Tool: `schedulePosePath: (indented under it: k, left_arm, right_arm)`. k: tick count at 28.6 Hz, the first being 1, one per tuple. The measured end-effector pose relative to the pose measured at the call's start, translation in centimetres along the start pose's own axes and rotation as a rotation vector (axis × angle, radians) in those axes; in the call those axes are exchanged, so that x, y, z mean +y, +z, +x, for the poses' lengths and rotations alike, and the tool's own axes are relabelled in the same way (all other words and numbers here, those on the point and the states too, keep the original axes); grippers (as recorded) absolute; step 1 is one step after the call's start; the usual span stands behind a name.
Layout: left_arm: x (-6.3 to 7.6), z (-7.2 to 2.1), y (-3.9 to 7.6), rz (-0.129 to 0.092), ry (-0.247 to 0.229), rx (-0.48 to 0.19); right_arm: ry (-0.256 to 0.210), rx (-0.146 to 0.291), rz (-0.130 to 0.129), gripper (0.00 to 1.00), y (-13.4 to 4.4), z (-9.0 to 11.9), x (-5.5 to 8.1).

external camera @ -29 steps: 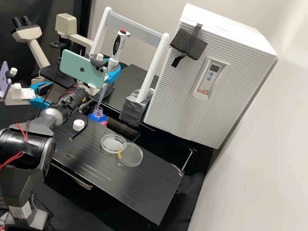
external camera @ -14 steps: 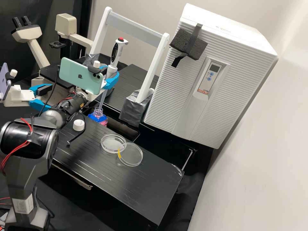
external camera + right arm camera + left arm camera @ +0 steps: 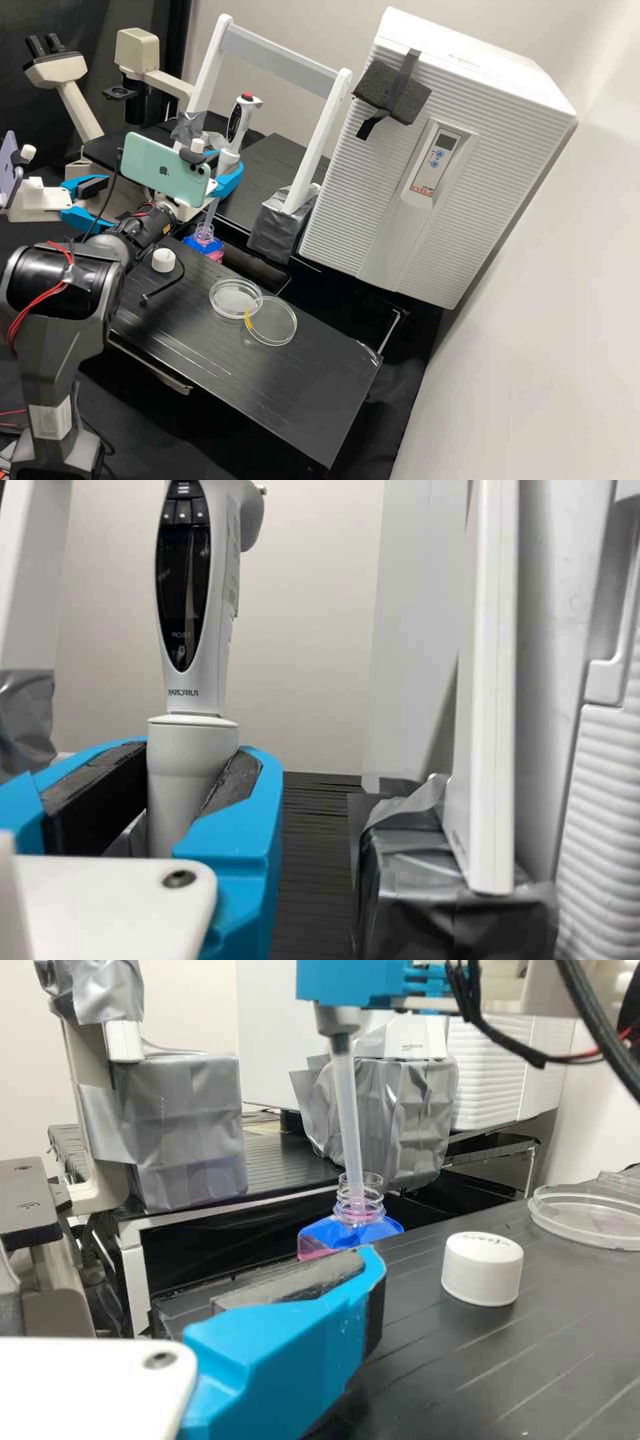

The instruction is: Use the pipette

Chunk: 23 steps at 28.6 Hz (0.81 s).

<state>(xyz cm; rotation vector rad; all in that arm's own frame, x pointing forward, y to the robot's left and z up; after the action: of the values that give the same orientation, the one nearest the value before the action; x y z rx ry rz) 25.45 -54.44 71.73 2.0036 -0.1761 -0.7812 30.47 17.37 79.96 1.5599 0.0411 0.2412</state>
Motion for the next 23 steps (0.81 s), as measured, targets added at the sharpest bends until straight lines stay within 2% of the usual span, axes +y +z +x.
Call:
schedulePosePath:
  k: [2,5,15,18,23]
  left_arm:
    - [-0.1,0.0,0.0,-0.001,-0.003,0.001]
    - [-0.3,-0.14,0.0,-0.003,-0.012,0.003]
    - [-0.4,-0.17,-0.1,-0.003,-0.013,0.004]
    - [-0.4,-0.17,-0.1,-0.003,-0.013,0.004]
    - [-0.4,-0.17,-0.1,-0.003,-0.013,0.004]
  right_arm:
    - [-0.01,-0.004,0.006,0.0,0.1,-0.1,-0.4]
    - [-0.018,-0.013,0.002,0.0,0.4,-0.1,-0.6]
    - [-0.012,-0.017,0.009,0.0,0.4,-0.2,-0.4]
    - [0.002,-0.01,0.018,0.0,0.1,-0.2,0.3]
    - [0.064,0.023,0.048,0.0,-1.1,-0.1,2.4]
